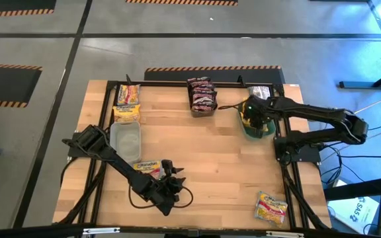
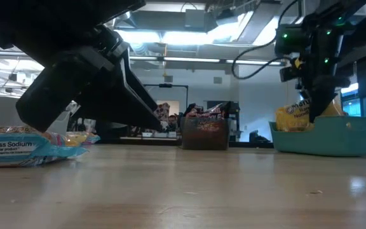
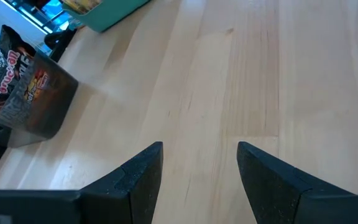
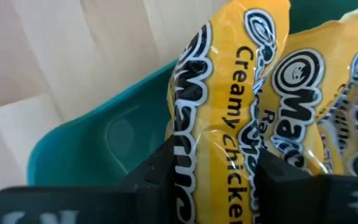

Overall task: Sort Maruchan noodles
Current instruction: Put the yellow noodle pack into the blue bin

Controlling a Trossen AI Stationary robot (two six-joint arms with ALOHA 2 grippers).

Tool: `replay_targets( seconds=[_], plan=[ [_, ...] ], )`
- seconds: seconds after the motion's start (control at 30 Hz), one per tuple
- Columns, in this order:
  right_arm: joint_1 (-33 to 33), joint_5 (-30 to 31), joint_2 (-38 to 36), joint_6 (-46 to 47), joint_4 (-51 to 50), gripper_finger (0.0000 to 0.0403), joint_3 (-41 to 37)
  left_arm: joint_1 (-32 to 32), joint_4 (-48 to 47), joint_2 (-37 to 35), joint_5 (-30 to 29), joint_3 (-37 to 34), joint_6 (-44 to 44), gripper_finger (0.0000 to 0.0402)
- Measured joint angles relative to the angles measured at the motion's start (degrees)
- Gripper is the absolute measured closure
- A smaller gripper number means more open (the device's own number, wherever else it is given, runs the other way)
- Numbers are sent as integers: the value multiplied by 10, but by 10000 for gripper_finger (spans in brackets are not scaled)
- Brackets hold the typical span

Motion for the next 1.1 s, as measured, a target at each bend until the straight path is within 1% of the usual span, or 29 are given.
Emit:
replay_targets(
  seconds=[0.2, 0.27, 0.4, 0.47, 0.6, 0.73, 0.83, 0.97, 1.1],
  plan=[
    [1, 33, 35, 1, 34, 294, 0, 0, 0, 0, 0, 0, 0, 200],
    [0, 51, 41, 2, 49, 293, 0, 0, -2, 0, 0, 0, 0, 200],
    [1, 62, 43, 6, 49, 288, 0, 0, -3, 0, 0, 0, 0, 200],
    [1, 80, 43, 16, 41, 275, 0, 0, -3, 0, 0, 0, 0, 200],
    [1, 122, 43, 20, 13, 230, 0, 0, -3, 0, 0, 0, 3, 200],
    [1, 126, 43, 20, -6, 185, 7, 0, -3, 0, 0, 0, 3, 200],
    [1, 120, 43, 33, -14, 161, 21, 0, -3, 0, 1, 0, 5, 200],
    [1, 115, 43, 46, -41, 141, 44, 0, -3, 0, 5, 0, 5, 200],
    [2, 110, 43, 52, -70, 137, 65, 0, -3, 0, 6, 0, 5, 200]
  ],
)
